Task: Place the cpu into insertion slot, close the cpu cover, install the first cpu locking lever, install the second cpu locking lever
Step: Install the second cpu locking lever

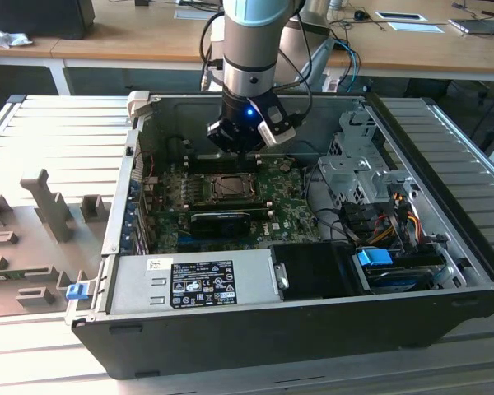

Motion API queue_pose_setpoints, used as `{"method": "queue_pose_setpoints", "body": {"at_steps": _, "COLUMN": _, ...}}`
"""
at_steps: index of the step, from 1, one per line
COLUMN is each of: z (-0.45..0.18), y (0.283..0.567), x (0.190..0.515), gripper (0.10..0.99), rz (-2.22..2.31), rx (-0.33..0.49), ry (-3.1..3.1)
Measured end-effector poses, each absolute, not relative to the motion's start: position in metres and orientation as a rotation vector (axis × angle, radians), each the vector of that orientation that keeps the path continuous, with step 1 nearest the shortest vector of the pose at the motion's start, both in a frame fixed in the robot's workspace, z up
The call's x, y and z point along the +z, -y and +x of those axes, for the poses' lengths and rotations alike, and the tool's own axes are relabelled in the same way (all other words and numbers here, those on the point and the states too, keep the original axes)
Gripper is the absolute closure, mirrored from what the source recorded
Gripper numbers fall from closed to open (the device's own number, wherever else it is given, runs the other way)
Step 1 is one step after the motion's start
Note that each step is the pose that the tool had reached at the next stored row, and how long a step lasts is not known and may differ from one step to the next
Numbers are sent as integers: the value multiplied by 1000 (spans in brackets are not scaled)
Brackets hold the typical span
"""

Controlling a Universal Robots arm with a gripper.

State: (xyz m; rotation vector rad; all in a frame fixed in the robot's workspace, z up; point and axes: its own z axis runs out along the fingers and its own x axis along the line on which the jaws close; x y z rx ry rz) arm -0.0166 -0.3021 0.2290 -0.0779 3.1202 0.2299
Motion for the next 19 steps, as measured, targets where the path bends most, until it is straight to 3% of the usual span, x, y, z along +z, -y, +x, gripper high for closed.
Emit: {"method": "queue_pose_setpoints", "body": {"at_steps": 19, "z": -17, "y": 311, "x": 233, "gripper": 984, "rz": -78, "rx": 230, "ry": -3120}}
